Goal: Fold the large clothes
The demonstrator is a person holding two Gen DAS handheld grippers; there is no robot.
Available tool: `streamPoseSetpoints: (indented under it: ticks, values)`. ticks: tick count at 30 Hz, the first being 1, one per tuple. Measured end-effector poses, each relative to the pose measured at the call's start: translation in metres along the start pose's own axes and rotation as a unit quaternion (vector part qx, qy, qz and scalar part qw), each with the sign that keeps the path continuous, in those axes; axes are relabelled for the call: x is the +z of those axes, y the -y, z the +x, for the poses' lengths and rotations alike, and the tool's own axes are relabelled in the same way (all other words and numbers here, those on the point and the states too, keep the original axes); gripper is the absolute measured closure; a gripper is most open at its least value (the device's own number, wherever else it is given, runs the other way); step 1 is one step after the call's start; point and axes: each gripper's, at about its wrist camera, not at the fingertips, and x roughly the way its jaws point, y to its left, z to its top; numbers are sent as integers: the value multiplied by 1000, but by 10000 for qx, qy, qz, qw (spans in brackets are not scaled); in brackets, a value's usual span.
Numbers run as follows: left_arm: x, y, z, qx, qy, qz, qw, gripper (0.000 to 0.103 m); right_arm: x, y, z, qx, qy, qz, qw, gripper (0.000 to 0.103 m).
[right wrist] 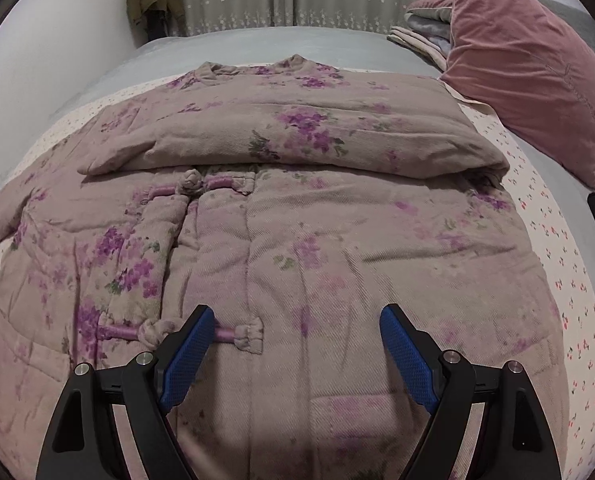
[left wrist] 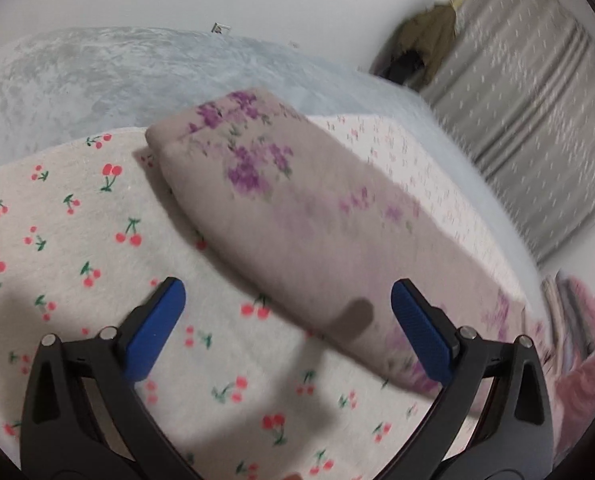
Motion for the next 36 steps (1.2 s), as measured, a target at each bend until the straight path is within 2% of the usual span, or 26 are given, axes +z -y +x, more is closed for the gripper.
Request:
streamPoseSetpoints:
  ticks: [2,4,6,7,8,9,12,16,24,31,36]
  values:
    - [4,-3,3,-131,45,-164,9998,9,4,-3,1,4,15,-53,10000,17]
    - [8,0,8,-167,59,-231,9996,23,8,-4,4,-52,46,-107,9999,17]
    - [11,1,12,-53,18,-308,9995,57,11,-3,7,-113,43,-123,9999,17]
    - [11,3,13,-20,-1,-374,9993,66,12,-2,9,-122,32,-111,9999,17]
    - [12,1,15,-116,-38,-475,9988,80,13,-1,10,-122,21,-96,9999,17]
    - [13,0,14,-186,-43,-608,9980,87,15,1,11,-110,10,-65,9999,17]
    - [17,12,4,-175,108,-655,9976,90,18,8,11,-106,19,29,9999,17]
    - [26,53,-19,-325,439,-256,9982,91,21,21,5,-147,117,214,9996,17]
    - [16,166,-62,-1085,539,622,9907,91,23,46,-7,-77,230,641,9976,17]
    - [-30,262,-85,-1775,208,1595,9709,92,22,50,-15,58,288,749,9968,17]
    - [-84,321,-89,-2227,-267,2243,9484,92,21,53,-20,90,324,796,9963,17]
